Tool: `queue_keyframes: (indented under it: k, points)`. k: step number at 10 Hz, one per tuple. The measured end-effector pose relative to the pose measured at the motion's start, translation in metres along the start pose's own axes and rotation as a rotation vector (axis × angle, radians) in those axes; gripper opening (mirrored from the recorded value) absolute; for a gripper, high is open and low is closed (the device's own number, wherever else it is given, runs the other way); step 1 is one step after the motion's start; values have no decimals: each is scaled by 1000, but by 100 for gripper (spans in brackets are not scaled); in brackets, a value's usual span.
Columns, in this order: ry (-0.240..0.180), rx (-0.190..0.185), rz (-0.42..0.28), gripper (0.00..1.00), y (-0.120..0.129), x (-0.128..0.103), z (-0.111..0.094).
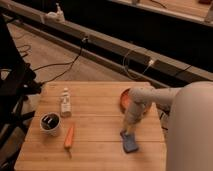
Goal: Wipe the white sponge on the table
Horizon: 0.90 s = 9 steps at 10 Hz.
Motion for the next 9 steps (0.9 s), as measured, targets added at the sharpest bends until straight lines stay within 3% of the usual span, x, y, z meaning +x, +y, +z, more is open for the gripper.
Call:
queue_keyframes:
  k: [2,4,6,9]
  points:
    - [27,27,-24,0,-31,-6,-15]
    - [20,42,-71,0,-51,-32,-21]
    - [-49,43,-181,0,-53,-90,-17]
    - [-142,36,-264,0,-23,-141,-6]
